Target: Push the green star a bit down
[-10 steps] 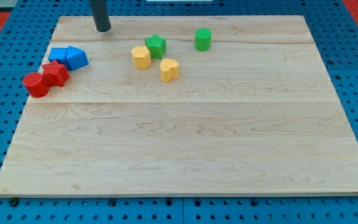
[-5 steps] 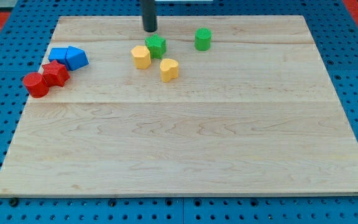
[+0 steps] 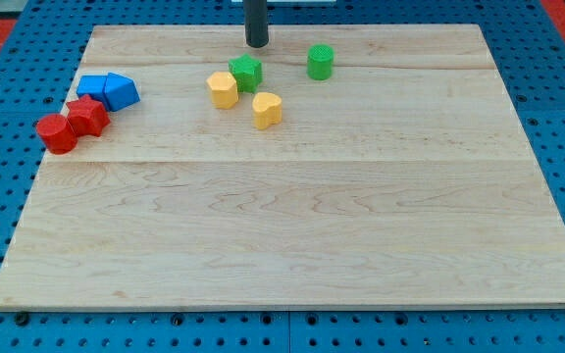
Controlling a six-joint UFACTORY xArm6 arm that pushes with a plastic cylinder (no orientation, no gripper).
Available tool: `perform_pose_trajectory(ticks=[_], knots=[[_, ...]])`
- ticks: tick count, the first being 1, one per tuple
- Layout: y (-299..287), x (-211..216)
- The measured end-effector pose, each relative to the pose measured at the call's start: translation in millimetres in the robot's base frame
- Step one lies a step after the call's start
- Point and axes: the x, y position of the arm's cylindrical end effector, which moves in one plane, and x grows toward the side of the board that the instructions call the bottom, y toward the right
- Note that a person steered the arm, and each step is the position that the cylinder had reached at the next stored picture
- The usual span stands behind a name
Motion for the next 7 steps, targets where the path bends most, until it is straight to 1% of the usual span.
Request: perform_pose_trajectory(ticks=[1,2,3,5,6,7], knots=[[0.0,0.8],[-12.0,29.8],[-12.9,45.8],[-14.7,47.0],[-15.8,36.1],[-39.0,39.4]])
